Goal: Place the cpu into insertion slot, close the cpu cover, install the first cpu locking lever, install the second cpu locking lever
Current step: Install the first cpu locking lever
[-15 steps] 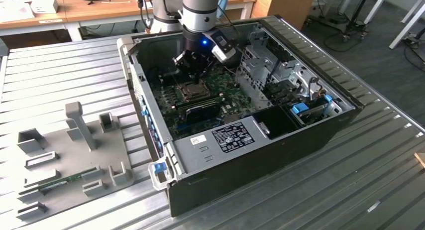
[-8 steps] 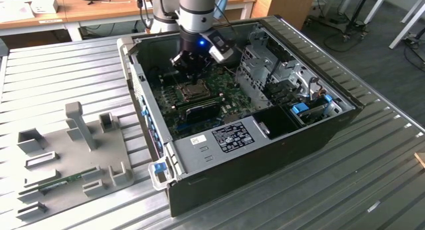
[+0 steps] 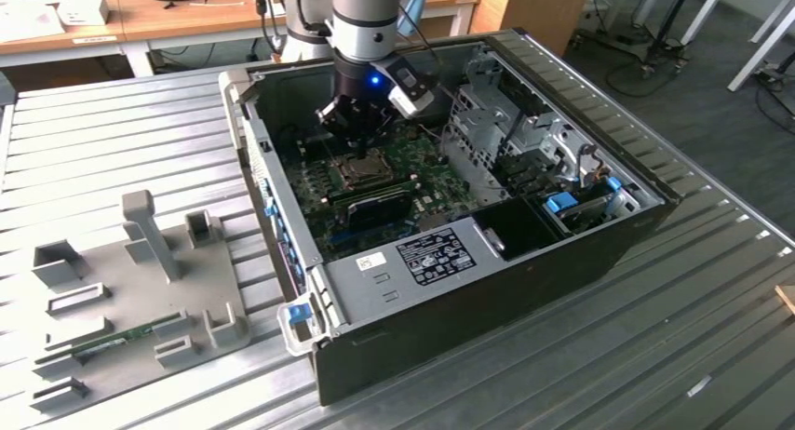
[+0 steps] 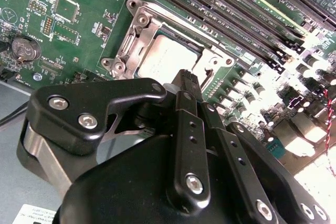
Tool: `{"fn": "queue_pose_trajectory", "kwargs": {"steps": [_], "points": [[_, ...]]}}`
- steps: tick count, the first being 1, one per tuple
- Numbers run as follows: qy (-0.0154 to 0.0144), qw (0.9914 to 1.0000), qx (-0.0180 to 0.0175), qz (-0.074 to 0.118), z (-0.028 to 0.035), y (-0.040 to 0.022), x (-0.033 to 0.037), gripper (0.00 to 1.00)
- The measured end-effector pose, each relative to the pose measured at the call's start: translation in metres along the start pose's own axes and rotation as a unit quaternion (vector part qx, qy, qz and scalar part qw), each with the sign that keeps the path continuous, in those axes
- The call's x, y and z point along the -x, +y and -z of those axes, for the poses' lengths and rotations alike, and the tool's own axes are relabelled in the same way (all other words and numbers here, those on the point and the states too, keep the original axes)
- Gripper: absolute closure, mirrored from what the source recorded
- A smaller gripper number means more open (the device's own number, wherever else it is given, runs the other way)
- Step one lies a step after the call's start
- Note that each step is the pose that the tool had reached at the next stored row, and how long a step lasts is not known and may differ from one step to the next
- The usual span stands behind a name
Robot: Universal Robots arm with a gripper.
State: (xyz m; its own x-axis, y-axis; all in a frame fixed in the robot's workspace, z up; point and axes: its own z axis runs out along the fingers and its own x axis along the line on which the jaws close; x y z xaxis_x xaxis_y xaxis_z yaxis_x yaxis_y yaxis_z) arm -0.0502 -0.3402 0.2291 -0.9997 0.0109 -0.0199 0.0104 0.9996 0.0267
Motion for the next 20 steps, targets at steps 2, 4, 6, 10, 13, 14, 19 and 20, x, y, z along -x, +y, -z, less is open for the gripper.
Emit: {"fn": "queue_pose_trajectory", "kwargs": {"steps": [2,4,6,10,13,14,19,20], "points": [[0.0,1.0,0.0,0.0,0.0,0.0,0.0,0.9],[0.0,1.0,0.0,0.0,0.0003,-0.0001,-0.0001,0.9],[0.0001,1.0,-0.0001,0.0,0.0011,0.0,0.0,0.9],[0.0,1.0,-0.0001,0.0,0.0035,0.0001,0.0,0.9],[-0.0001,1.0,0.0001,0.0,0.0036,0.0001,0.0001,0.9],[0.0,1.0,0.0,0.0,0.0038,0.0001,0.0,0.9],[0.0001,1.0,-0.0002,0.0,0.0045,0.0001,0.0,0.9],[0.0001,1.0,-0.0002,0.0,0.0048,0.0001,0.0,0.9]]}}
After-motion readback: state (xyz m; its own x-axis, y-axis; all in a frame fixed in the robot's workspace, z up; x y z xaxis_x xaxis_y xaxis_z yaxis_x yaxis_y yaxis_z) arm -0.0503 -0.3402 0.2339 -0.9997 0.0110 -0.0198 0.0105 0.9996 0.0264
